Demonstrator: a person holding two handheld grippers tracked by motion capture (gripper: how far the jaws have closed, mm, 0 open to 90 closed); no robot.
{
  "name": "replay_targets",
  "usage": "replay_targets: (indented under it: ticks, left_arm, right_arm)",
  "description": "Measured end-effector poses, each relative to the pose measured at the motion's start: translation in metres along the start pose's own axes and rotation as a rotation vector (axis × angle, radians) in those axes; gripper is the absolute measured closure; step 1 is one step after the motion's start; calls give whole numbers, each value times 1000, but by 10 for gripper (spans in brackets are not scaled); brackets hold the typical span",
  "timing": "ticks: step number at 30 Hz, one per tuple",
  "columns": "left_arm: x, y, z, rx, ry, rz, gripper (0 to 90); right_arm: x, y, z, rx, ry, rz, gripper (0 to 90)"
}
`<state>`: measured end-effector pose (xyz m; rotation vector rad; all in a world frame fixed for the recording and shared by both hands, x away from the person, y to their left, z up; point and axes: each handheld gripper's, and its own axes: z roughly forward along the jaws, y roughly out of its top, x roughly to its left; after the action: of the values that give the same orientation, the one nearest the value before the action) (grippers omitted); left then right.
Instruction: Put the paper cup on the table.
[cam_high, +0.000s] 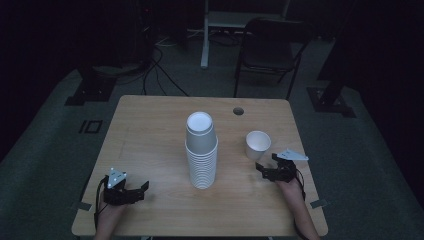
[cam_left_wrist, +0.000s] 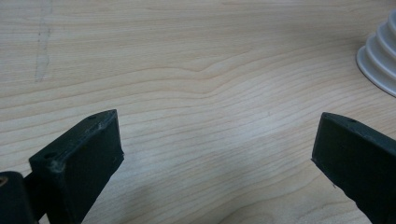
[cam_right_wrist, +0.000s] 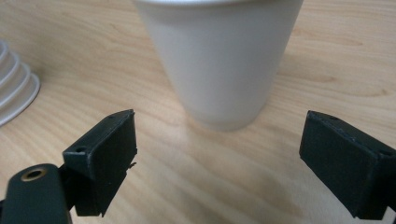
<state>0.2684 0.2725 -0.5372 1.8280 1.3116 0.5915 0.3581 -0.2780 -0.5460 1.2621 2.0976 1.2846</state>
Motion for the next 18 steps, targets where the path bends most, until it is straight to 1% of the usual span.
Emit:
replay_targets:
  ticks: [2, 7, 11, 13, 18]
  left_arm:
    - [0, 0, 0, 2, 3, -2, 21]
    - [0, -1, -1, 4, -4, -1, 21]
    - [0, -2, -1, 7, -1, 7, 21]
    - [0, -2, 0, 11, -5, 8, 21]
    - [0, -2, 0, 12, 2, 4, 21]
  right_arm:
    - [0, -2, -4, 5, 8, -1, 106]
    - [2, -10, -16, 1, 1, 9, 106]
    - [5, -11, -20, 9, 3, -1, 106]
    - [7, -15, -26, 13, 2, -9, 106]
    - [8, -21, -34, 19, 9, -5, 106]
